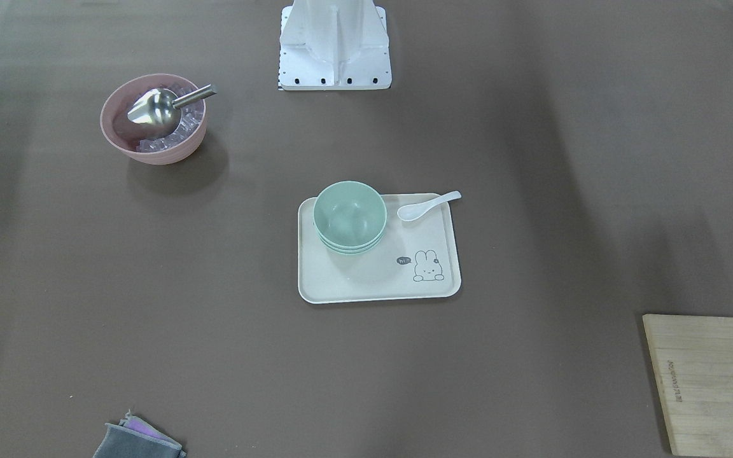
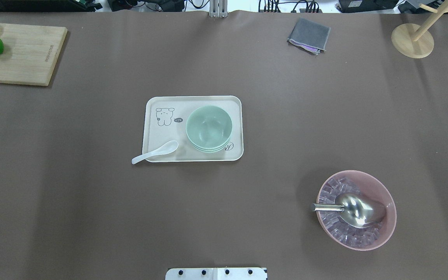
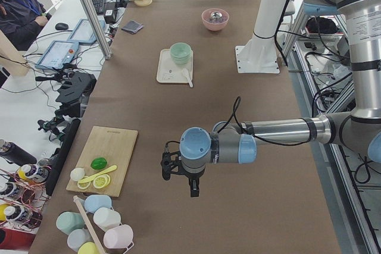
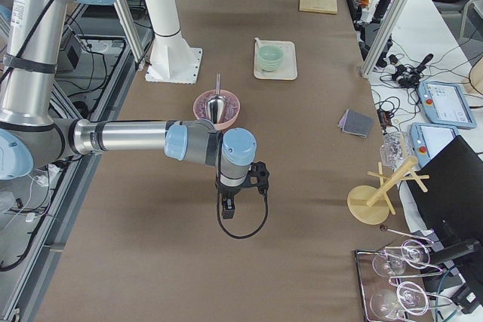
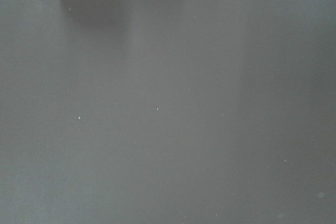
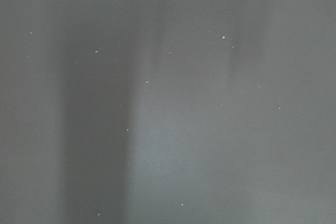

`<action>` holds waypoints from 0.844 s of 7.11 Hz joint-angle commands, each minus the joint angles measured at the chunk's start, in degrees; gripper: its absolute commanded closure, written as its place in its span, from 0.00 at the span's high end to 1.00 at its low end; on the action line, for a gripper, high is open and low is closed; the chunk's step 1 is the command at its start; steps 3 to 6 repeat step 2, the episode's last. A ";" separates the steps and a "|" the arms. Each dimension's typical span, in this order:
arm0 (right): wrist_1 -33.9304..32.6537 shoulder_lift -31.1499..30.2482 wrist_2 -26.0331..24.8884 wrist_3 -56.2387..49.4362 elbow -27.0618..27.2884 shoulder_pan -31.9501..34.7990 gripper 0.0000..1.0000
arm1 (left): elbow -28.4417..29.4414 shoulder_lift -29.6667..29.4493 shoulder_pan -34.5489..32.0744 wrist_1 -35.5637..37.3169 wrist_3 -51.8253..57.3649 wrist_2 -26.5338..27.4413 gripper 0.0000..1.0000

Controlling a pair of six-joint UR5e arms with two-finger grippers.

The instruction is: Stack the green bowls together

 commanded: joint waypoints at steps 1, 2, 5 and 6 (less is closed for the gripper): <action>0.09 0.00 0.00 0.09 -0.01 0.00 1.00 | 0.06 0.00 0.00 0.00 -0.06 0.02 0.99; 0.09 0.00 0.00 0.09 -0.01 0.00 1.00 | 0.06 0.00 0.09 0.00 0.03 0.02 0.99; 0.09 0.00 0.00 0.09 -0.01 0.00 1.00 | 0.06 0.00 0.09 0.00 0.03 0.02 0.99; 0.09 0.00 0.00 0.09 -0.01 0.00 1.00 | 0.06 0.00 0.09 0.00 0.03 0.02 0.99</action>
